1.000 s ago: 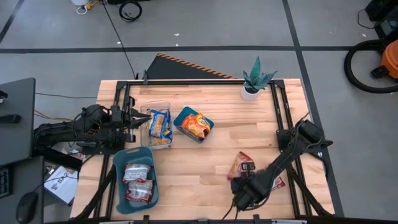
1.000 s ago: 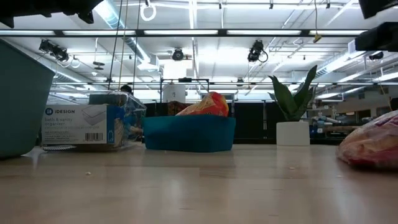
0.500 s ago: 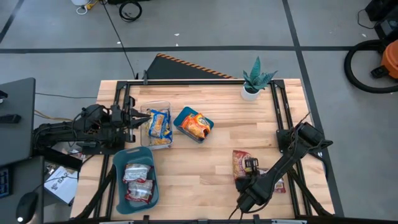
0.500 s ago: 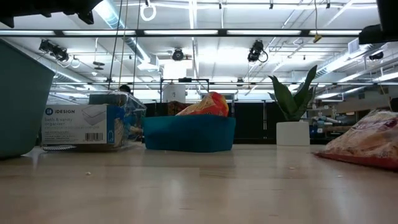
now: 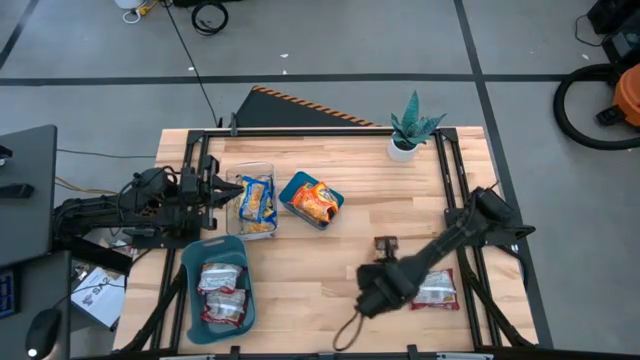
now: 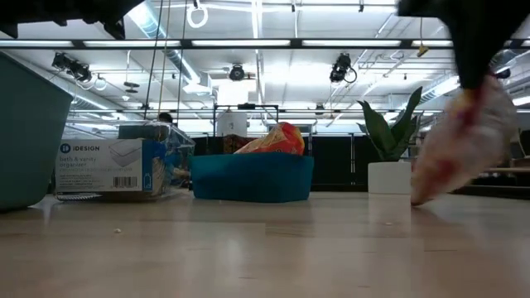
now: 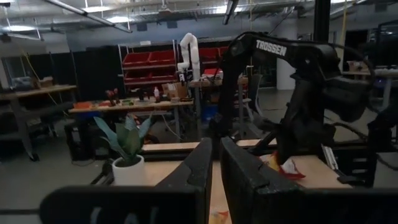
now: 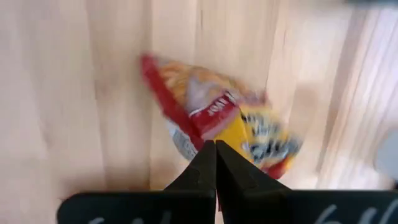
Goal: Sort Maruchan noodles
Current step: Put the left red noodle pack into the blue bin
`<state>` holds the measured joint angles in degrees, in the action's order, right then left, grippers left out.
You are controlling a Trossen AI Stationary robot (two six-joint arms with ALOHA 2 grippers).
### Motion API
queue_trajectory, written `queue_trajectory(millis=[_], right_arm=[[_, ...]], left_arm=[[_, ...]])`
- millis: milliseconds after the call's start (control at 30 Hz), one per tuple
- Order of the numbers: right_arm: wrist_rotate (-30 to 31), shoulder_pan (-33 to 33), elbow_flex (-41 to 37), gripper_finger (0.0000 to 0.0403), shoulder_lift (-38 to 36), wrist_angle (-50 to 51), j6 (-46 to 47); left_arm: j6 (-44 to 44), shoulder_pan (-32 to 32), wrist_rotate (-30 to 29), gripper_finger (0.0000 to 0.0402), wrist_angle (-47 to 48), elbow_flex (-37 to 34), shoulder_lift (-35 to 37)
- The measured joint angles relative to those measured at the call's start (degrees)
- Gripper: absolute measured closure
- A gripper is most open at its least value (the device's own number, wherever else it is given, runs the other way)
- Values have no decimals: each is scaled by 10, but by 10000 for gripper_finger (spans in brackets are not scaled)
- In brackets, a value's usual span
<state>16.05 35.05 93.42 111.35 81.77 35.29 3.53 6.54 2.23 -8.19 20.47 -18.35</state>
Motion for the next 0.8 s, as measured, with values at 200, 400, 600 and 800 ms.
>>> queue_trajectory(millis=[200, 400, 600, 800], right_arm=[[24, -54, 88, 401, 0, -44, -101], [25, -108, 143, 401, 0, -115, -181], [6, -153, 145, 401, 0, -205, -255], [-46, -196, 145, 401, 0, -315, -319]], left_arm=[[-17, 0, 0, 365, 1, 0, 0], [-109, 0, 2, 365, 19, 0, 0], [-139, 0, 6, 365, 50, 0, 0], [-172, 0, 45, 365, 74, 0, 1]])
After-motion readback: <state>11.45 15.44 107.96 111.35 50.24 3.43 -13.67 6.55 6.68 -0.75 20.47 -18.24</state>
